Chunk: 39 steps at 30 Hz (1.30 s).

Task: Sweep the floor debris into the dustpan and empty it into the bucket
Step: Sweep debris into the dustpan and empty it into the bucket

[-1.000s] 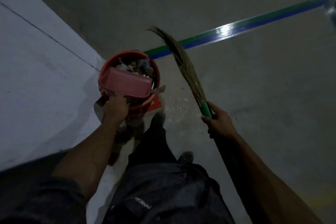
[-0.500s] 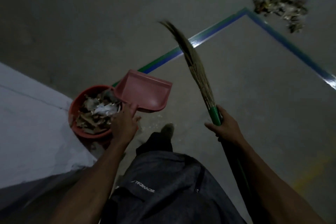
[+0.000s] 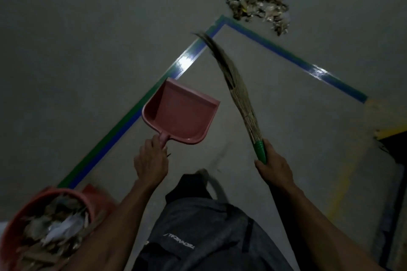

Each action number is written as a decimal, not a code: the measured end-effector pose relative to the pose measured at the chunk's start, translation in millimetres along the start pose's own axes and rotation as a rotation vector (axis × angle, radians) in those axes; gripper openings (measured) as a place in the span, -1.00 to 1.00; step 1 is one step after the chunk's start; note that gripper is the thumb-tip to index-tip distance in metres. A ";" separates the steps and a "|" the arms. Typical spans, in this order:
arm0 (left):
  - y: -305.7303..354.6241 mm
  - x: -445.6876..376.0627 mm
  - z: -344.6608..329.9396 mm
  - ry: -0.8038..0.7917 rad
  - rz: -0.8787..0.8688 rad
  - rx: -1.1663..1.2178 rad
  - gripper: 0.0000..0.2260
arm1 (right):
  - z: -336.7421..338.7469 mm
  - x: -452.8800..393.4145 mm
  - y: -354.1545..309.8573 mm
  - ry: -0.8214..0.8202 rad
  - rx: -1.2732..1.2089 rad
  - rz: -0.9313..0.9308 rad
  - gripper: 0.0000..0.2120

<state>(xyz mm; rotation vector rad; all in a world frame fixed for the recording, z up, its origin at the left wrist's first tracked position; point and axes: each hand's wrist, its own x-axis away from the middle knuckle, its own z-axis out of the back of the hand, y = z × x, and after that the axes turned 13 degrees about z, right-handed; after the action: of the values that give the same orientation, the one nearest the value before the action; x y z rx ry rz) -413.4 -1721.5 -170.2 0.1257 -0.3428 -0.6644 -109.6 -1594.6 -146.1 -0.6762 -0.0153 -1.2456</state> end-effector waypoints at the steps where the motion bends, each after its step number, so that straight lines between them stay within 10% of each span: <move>1: 15.9 -15.3 3.4 0.028 -0.055 -0.026 -0.76 | 8.7 -12.0 1.5 0.008 -0.008 -0.013 -0.27; 7: 117.2 -92.2 21.3 0.027 -0.255 -0.144 -0.82 | 52.7 -78.1 20.0 0.053 -0.065 -0.052 -0.28; 15: 262.1 -156.7 6.2 -0.017 -0.327 -0.184 -0.38 | 113.6 -194.0 81.6 0.055 -0.112 -0.068 -0.27; 39: 692.7 -373.8 -68.3 -0.084 -0.230 -0.115 -0.44 | 382.0 -581.8 259.8 0.075 -0.213 -0.091 -0.25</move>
<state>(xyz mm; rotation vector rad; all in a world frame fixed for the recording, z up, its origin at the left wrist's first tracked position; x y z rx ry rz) -260.5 -946.3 -181.4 0.0275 -0.3731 -0.9172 47.7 -868.9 -171.1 -0.8190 0.1522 -1.3721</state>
